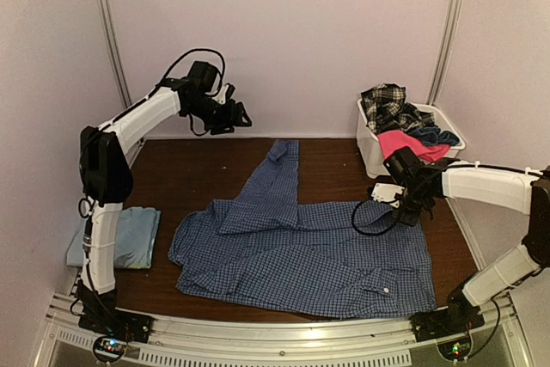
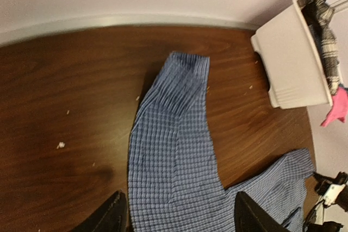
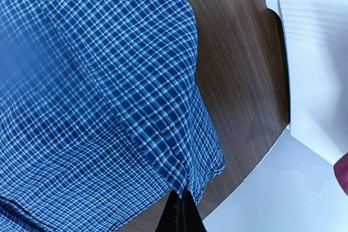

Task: Fold and stack the mixed laundry pile
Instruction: Fold the 1/3-folded shirt at the center of the board.

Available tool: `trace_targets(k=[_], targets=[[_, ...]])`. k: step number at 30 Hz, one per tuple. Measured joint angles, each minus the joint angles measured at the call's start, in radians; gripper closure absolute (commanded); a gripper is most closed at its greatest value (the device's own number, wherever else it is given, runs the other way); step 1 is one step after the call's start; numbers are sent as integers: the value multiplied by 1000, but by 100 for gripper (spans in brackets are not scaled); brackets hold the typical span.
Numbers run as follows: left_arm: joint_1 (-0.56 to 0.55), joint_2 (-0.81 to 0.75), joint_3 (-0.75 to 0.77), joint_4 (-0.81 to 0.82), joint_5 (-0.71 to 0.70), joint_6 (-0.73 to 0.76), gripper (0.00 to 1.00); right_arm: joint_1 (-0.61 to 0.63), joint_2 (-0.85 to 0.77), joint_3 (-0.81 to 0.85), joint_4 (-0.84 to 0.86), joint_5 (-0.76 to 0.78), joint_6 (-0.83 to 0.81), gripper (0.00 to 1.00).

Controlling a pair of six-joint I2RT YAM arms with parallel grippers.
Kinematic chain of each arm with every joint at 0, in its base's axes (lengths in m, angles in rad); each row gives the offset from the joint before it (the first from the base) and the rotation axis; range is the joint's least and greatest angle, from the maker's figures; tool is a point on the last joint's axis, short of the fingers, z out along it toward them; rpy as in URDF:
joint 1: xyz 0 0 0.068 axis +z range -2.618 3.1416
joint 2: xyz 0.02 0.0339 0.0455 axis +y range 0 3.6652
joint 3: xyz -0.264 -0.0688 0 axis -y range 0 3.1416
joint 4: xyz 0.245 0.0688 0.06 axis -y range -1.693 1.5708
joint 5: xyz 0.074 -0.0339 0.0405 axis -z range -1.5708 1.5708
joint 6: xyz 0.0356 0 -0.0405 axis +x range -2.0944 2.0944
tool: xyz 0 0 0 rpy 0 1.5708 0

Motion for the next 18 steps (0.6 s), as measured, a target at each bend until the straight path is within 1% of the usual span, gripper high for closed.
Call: trace_targets(k=[2,5,8,11,13,18], targets=[[8,-62,-156,14,-24,21,36,0,29,24,0,-1,10,100],[3,-249,-497,19,-46,45,41,0,45,38,0,1,14,100],[-7,-434,-739,14,-41,60,45,0,45,39,-2,5,14,100],[-19,-574,-904,32,-14,67,48,-1,45,38,-2,11,14,100],[-29,-620,-985,50,5,73,49,-2,44,38,0,12,14,100],[-49,-605,-1096,93,42,78,50,-3,30,34,1,16,13,100]])
